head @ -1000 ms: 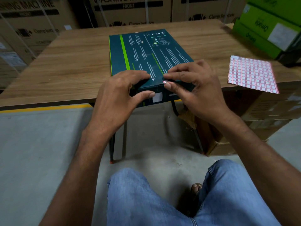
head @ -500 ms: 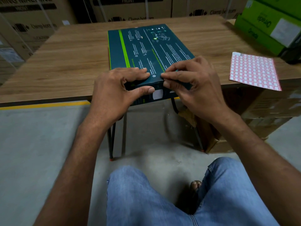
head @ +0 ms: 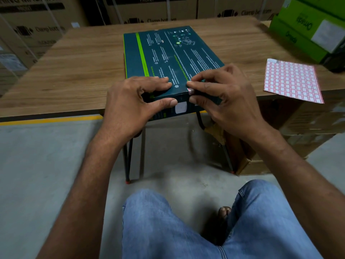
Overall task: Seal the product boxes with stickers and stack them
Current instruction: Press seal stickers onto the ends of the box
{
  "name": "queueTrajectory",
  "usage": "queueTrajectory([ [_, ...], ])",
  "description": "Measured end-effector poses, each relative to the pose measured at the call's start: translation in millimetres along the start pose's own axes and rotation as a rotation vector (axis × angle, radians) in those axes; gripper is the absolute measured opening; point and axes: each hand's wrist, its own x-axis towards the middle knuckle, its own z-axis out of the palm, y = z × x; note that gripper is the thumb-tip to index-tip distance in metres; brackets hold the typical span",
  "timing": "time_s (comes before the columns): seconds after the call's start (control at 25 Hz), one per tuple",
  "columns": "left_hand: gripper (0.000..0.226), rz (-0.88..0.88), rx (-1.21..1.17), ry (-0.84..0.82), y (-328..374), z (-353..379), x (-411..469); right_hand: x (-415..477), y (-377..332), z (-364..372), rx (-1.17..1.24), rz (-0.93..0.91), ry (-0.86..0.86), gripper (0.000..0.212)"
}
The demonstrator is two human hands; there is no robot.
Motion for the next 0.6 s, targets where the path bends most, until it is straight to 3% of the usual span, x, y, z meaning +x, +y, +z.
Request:
queueTrajectory([
  [0.28, 0.045, -0.001, -0.030, -0.003, -3.7, 0.7, 0.3, -4.6, -3.6, 0.5, 0.040, 0.054, 0.053, 0.027],
  [0.4, 0.041, 0.000, -0.049, 0.005, -4.8, 2.8, -1.1, -8.7, -6.3, -8.7, 0.074, 0.178, 0.021, 0.042],
  [0.6, 0.039, -0.034, -0.067, 0.025, -2.1, 8.5, -8.1, -12.6, -11.6, -20.7, 0.092, 0.385, 0.107, 0.040],
])
